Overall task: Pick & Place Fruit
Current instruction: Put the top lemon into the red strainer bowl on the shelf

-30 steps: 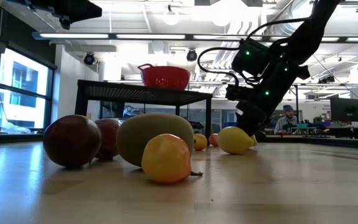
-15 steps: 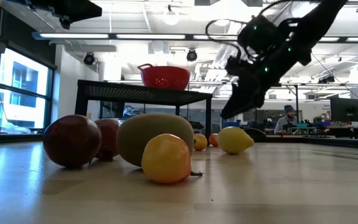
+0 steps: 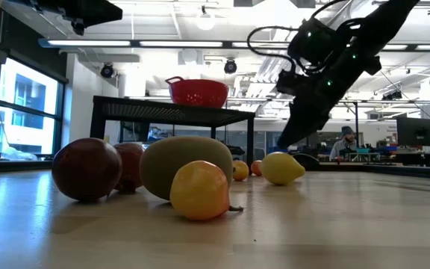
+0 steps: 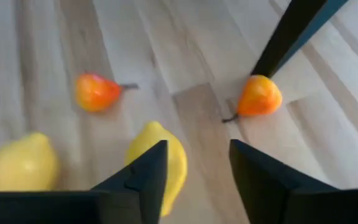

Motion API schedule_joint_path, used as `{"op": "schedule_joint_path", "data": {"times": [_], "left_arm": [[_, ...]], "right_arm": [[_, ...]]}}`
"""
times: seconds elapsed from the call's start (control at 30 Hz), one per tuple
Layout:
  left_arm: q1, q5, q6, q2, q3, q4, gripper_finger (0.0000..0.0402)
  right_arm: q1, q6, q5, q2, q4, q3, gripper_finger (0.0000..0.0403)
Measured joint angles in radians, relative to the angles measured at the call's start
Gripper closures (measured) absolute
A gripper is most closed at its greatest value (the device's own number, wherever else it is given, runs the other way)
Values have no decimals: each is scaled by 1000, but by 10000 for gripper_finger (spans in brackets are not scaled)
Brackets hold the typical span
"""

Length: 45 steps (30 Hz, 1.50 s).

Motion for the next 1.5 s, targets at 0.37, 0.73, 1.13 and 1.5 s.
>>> {"op": "schedule_joint_path", "data": {"times": [0.37,0.73,1.13,1.5], "left_arm": [[0,0,0,0,0,0,325],[0,0,0,0,0,-1,325],[0,0,0,0,0,-1,325],[0,0,0,0,0,-1,325]], "right_arm": [[72,96,-28,28,-13,0,159],[83,32,-76,74,8,0,160],[87,24,-75,75,-34,0,160],[87,53,-54,75,-22,0,160]]}}
